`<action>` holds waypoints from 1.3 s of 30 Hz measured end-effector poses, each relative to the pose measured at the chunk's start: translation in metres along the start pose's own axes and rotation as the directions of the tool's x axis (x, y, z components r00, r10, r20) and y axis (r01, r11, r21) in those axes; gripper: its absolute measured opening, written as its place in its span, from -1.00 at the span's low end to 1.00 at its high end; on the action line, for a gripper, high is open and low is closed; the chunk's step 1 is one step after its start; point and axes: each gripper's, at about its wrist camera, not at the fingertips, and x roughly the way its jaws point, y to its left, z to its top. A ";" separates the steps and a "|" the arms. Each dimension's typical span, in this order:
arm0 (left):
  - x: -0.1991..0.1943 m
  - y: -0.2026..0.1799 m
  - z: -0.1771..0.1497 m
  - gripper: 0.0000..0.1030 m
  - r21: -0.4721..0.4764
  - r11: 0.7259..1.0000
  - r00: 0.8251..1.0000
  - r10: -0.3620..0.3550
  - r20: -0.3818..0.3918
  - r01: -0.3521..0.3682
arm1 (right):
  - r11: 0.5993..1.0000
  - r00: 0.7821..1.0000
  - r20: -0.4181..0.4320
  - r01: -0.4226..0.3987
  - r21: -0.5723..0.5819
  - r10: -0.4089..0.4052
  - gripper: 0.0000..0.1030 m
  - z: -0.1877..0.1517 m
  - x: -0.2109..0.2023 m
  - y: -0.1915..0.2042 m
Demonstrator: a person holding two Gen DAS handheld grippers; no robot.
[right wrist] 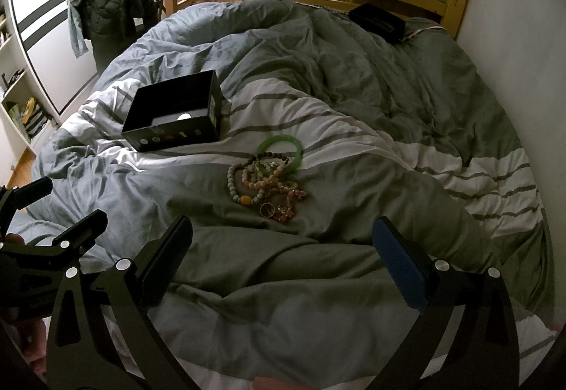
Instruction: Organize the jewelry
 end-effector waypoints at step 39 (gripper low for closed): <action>0.097 -0.027 0.039 0.91 0.077 0.988 0.984 -0.123 -0.131 0.133 | 0.991 0.994 -0.111 -0.015 -0.132 0.001 0.95 0.021 0.100 -0.020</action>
